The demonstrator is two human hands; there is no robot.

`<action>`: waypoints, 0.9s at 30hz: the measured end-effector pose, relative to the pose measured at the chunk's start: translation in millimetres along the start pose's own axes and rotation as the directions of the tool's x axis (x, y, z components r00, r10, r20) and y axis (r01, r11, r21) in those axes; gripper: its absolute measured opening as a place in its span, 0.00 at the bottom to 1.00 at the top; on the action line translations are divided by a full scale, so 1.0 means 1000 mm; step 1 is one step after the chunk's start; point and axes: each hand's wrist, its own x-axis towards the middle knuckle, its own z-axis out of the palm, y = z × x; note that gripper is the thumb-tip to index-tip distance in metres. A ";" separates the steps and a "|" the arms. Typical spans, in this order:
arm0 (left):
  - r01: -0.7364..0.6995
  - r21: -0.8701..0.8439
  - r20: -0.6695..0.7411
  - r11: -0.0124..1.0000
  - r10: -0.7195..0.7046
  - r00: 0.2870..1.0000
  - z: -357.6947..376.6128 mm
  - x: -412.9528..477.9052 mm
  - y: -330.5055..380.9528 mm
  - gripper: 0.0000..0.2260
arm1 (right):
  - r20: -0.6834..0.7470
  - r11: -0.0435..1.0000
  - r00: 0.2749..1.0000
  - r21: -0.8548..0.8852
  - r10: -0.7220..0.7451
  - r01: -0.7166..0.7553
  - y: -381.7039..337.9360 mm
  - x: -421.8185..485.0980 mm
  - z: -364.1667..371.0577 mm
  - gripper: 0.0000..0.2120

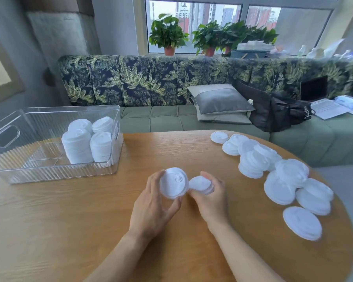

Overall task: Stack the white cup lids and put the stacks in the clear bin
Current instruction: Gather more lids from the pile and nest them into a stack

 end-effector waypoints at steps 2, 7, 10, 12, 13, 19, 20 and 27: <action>-0.006 0.009 0.008 1.000 0.006 1.000 -0.004 -0.007 0.004 0.36 | 0.033 0.997 0.997 0.035 0.067 -0.068 0.000 -0.003 -0.002 0.23; -0.027 0.010 0.035 1.000 0.027 0.999 -0.011 -0.017 0.010 0.35 | 0.161 0.933 0.962 0.251 0.221 -0.256 -0.003 0.000 -0.008 0.16; -0.051 0.020 0.033 0.999 0.050 0.998 -0.011 -0.017 0.012 0.35 | 0.213 0.808 0.929 0.460 0.302 -0.368 -0.004 0.006 -0.012 0.11; -0.068 0.022 0.030 0.997 0.067 0.997 -0.010 -0.016 0.012 0.34 | 0.246 0.726 0.914 0.555 0.324 -0.407 -0.005 0.009 -0.015 0.09; -0.077 0.022 0.031 0.997 0.076 0.997 -0.010 -0.016 0.011 0.34 | 0.260 0.701 0.907 0.575 0.331 -0.420 -0.006 0.009 -0.016 0.10; -0.146 0.064 0.050 0.987 0.143 0.988 -0.004 -0.014 0.006 0.34 | 0.315 0.626 0.888 0.630 0.335 -0.460 -0.007 0.010 -0.018 0.15; -0.154 0.065 0.051 0.986 0.150 0.987 -0.004 -0.014 0.006 0.34 | 0.326 0.610 0.884 0.640 0.334 -0.467 -0.006 0.010 -0.019 0.15; -0.181 0.042 0.089 0.983 0.177 0.980 -0.004 -0.015 0.004 0.35 | 0.393 0.601 0.869 0.629 0.300 -0.492 -0.008 0.009 -0.023 0.15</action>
